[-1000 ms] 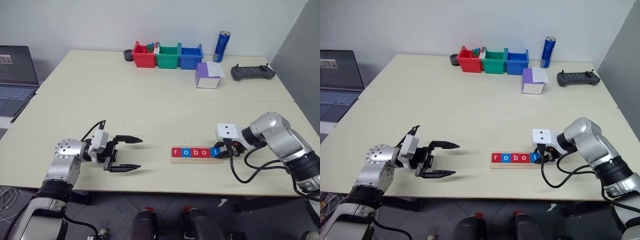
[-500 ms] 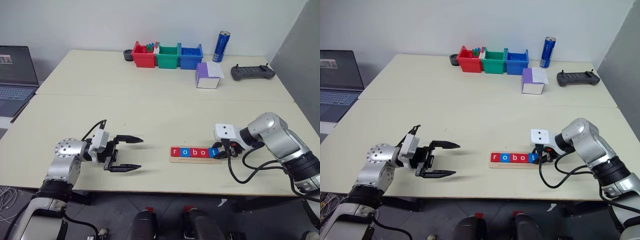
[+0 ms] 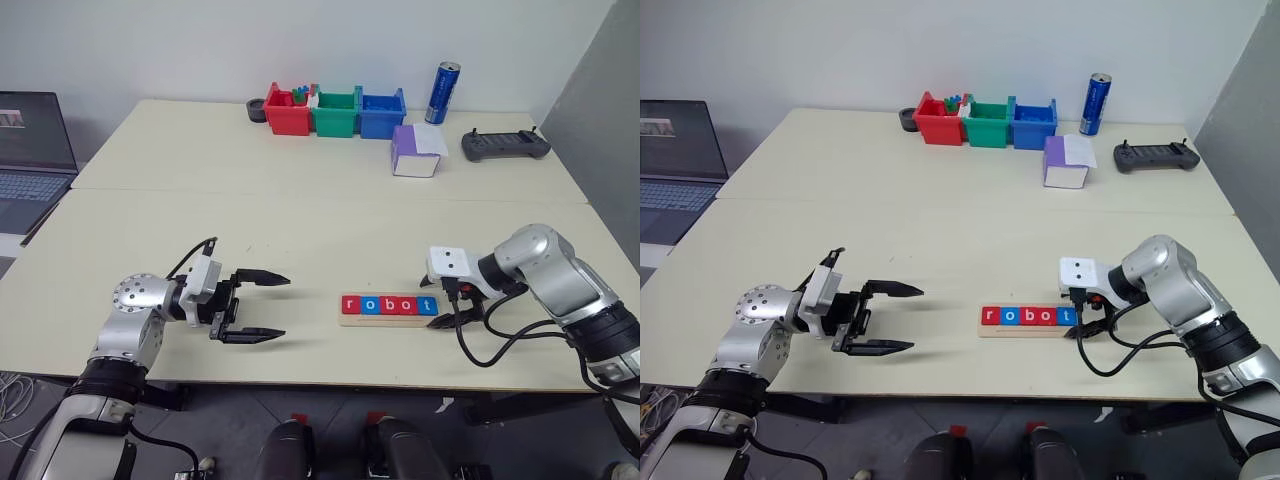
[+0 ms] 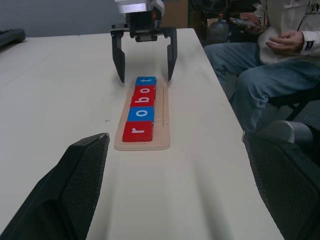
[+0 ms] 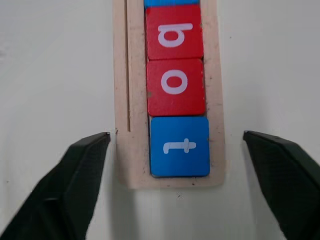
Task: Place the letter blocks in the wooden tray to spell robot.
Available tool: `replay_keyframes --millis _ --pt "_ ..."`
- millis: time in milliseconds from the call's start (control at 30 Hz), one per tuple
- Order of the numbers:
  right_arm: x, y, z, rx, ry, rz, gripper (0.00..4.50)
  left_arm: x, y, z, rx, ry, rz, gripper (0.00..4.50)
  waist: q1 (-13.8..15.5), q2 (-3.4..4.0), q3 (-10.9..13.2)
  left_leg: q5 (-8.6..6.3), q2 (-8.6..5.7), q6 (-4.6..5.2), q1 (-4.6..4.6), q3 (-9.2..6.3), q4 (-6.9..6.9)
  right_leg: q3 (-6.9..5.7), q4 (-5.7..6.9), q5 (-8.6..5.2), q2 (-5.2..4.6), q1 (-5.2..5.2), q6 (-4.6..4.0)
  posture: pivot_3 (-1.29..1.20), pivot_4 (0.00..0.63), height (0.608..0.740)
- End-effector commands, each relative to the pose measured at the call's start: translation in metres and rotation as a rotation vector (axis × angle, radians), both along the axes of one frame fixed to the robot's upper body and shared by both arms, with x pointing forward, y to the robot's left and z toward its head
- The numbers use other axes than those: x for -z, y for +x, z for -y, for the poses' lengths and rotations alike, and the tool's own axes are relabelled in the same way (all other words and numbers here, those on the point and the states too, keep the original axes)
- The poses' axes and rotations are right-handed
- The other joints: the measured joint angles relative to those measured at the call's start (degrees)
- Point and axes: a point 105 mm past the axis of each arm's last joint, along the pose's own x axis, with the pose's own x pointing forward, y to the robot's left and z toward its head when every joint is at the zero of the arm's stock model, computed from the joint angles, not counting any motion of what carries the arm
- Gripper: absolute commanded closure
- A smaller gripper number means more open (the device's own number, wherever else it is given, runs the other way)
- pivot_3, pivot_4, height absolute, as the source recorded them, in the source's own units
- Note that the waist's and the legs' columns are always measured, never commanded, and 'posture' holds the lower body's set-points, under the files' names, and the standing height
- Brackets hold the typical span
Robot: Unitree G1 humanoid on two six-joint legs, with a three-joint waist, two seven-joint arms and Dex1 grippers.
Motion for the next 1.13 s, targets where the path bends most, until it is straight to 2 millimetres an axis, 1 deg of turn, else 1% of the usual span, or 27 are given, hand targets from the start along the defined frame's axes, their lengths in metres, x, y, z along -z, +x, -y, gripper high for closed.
replay_keyframes --millis 33,67,100,167,233,267,300,333,367,433,467,533,633,700,967,1133 --pt "-0.051 -0.002 -0.001 0.033 0.156 0.089 0.01 -0.015 0.002 0.001 0.006 -0.016 0.049 0.00 0.0 0.00 0.0 0.00 0.00 0.00 0.00 -0.01 0.00 0.00 0.00 0.00 0.00 0.00 0.00 0.00 0.150 0.740" --pt "-0.057 -0.005 0.002 0.054 0.195 0.091 0.01 -0.016 0.002 0.001 0.003 -0.020 0.051 0.00 0.1 0.00 0.0 0.00 0.00 0.00 -0.01 -0.01 0.00 -0.01 0.00 0.00 0.00 0.00 0.00 0.00 0.150 0.740" --pt "-0.063 -0.010 0.009 0.085 0.235 0.091 0.01 -0.018 0.001 0.001 -0.004 -0.016 0.047 0.00 0.1 -0.01 0.0 0.00 0.00 -0.01 -0.01 -0.02 0.00 -0.01 -0.01 0.00 -0.01 0.01 -0.01 0.00 0.150 0.740" --pt "-0.069 -0.018 0.023 0.133 0.284 0.096 0.01 -0.020 -0.001 0.001 -0.013 -0.009 0.046 0.00 0.4 -0.04 0.0 0.00 -0.01 -0.01 -0.03 -0.08 -0.01 -0.05 -0.07 0.05 -0.02 0.04 -0.09 0.00 0.150 0.740" --pt "-0.076 -0.031 0.054 0.233 0.356 0.132 0.01 -0.021 -0.002 0.000 -0.055 0.033 0.035 0.00 0.7 -0.04 0.0 -0.01 -0.03 -0.01 -0.06 -0.13 -0.04 -0.10 -0.20 0.08 -0.04 0.08 -0.14 0.00 0.150 0.740" --pt "-0.076 -0.042 0.075 0.299 0.370 0.138 0.01 -0.026 -0.004 -0.002 -0.066 0.034 0.037 0.00 0.9 -0.04 0.0 -0.03 -0.04 0.00 -0.04 -0.12 -0.03 -0.07 -0.22 0.08 -0.05 0.12 -0.14 0.00 0.150 0.740" --pt "-0.071 -0.056 0.098 0.358 0.358 0.133 0.01 -0.031 -0.006 -0.004 -0.084 0.031 0.044 0.00 1.3 -0.04 0.0 -0.03 -0.06 0.00 -0.09 -0.12 -0.04 -0.08 -0.24 0.07 -0.06 0.10 -0.12 0.00 0.150 0.740" --pt "-0.067 -0.069 0.114 0.399 0.340 0.117 0.01 -0.034 -0.008 -0.007 -0.099 0.031 0.047 0.00 1.7 -0.04 0.0 -0.03 -0.06 0.01 -0.12 -0.15 -0.05 -0.10 -0.30 0.07 -0.07 0.10 -0.12 0.00 0.150 0.740" --pt "-0.065 -0.080 0.126 0.439 0.334 0.102 0.01 -0.039 -0.010 -0.009 -0.117 0.024 0.044 0.00 1.6 -0.01 0.0 -0.05 -0.08 0.02 -0.13 -0.17 -0.08 -0.13 -0.38 0.04 -0.07 0.14 -0.07 0.00 0.150 0.740" --pt "-0.066 -0.088 0.139 0.487 0.338 0.098 0.01 -0.047 -0.012 -0.012 -0.151 0.008 0.027 0.00 1.2 0.07 0.0 -0.06 -0.06 0.04 -0.08 -0.12 -0.13 -0.11 -0.44 0.00 -0.07 0.16 0.02 0.00 0.150 0.740" --pt "-0.068 -0.090 0.142 0.499 0.346 0.101 0.01 -0.051 -0.011 -0.015 -0.179 0.005 0.009 0.00 0.6 0.11 0.0 -0.17 -0.02 0.23 0.00 -0.11 -0.12 -0.09 -0.43 0.00 -0.06 0.21 0.03 0.00 0.150 0.740" --pt "-0.071 -0.090 0.145 0.505 0.358 0.105 0.01 -0.055 -0.007 -0.021 -0.222 -0.002 -0.013 0.00 -0.3 0.13 0.0 -0.18 0.03 0.28 0.28 -0.11 -0.16 -0.09 -0.41 0.08 -0.03 0.41 0.19 0.00 0.150 0.740" --pt "-0.068 -0.087 0.142 0.483 0.358 0.097 0.01 -0.058 -0.002 -0.030 -0.256 -0.006 -0.006 0.00 -0.3 0.08 0.0 -0.17 0.04 0.29 1.12 -0.09 -0.60 -0.10 -0.64 0.15 -0.01 1.02 0.33 0.00 0.150 0.740" --pt "-0.066 -0.085 0.139 0.471 0.361 0.091 0.01 -0.055 -0.001 -0.032 -0.259 0.010 -0.010 0.00 -0.1 0.11 0.0 -0.11 0.05 0.32 1.10 -0.09 -0.71 -0.15 -0.64 0.18 -0.01 0.92 0.38 0.00 0.150 0.740" --pt "-0.061 -0.081 0.134 0.453 0.369 0.079 0.01 -0.047 -0.002 -0.036 -0.276 0.044 0.016 0.00 0.3 0.09 0.0 -0.18 0.01 0.20 0.88 0.07 -0.82 -0.11 -0.71 0.00 -0.06 0.79 0.09 0.00 0.150 0.740" --pt "-0.061 -0.078 0.133 0.448 0.369 0.077 0.01 -0.048 -0.004 -0.038 -0.251 0.031 0.020 0.00 0.3 0.09 0.0 -0.20 0.01 0.18 0.89 0.09 -0.82 -0.10 -0.75 -0.01 -0.09 0.79 0.10 0.00 0.150 0.740"
